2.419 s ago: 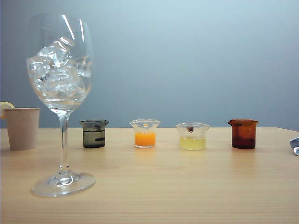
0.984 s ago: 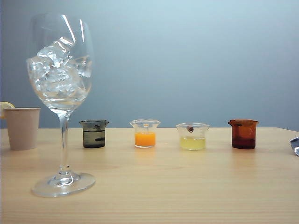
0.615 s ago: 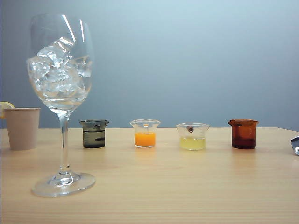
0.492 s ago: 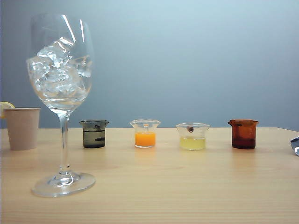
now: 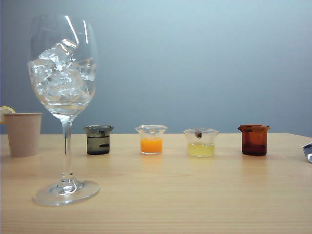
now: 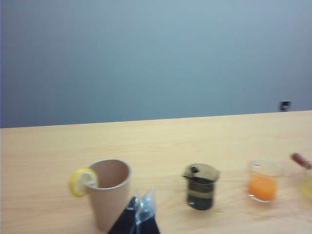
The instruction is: Pick up the ice scoop on the desk filled with ice cubes, pour the ice into the goblet, and finally put the scoop back on the table.
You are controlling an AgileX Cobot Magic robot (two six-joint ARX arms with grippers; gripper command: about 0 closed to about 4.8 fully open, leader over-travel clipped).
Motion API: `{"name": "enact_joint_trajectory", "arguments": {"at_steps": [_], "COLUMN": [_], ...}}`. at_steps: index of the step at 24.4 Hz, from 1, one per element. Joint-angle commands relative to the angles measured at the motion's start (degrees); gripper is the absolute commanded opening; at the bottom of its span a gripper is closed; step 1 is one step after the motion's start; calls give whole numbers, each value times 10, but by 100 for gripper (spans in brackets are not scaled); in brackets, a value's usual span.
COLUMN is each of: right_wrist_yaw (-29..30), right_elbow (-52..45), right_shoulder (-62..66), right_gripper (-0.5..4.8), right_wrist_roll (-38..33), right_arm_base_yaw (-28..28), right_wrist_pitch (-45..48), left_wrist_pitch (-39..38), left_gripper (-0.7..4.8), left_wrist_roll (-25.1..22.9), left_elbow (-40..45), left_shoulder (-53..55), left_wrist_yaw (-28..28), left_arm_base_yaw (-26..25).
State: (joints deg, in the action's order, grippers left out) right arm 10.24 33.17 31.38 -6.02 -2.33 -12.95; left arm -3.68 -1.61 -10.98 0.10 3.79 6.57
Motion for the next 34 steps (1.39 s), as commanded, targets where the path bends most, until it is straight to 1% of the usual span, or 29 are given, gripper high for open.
{"name": "enact_joint_trajectory", "arguments": {"at_steps": [1,3,5,8,11,14,17,19,20,22,34], "right_wrist_yaw": [-1,0,-1,-1,-1,-1,-1,-1,-1,-1,-1], "right_elbow": [3,3,3,3,3,3,3,3,3,3,3], "right_shoulder": [-1,-1,-1,-1,-1,-1,-1,-1,-1,-1,-1], "right_gripper": [-5,-5,-5,-5,-4,-5,-4,-5,-5,-5,-5], "right_wrist_roll": [1,1,1,1,1,1,1,1,1,1,1], "right_arm_base_yaw": [1,1,1,1,1,1,1,1,1,1,-1], "right_wrist_pitch": [7,7,7,7,7,7,7,7,7,7,7], "left_wrist_pitch": [8,12,24,62,70,77,79,71,68,64,59], "left_gripper": [-5,-5,-5,-5,-5,-5,-5,-5,-5,-5,-5], "left_wrist_roll": [1,1,2,2,7,16,16,14,14,12,12], "left_elbow": [12,29,42,62,72,88,102,105,105,105,105], "left_shoulder": [0,0,0,0,0,0,0,0,0,0,0], "left_wrist_yaw": [14,24,31,31,19,-1,-2,-5,-14,-53,-51], "left_arm_base_yaw": [-52,-71,-76,-73,-66,-45,-30,-29,-29,-29,-29]}}
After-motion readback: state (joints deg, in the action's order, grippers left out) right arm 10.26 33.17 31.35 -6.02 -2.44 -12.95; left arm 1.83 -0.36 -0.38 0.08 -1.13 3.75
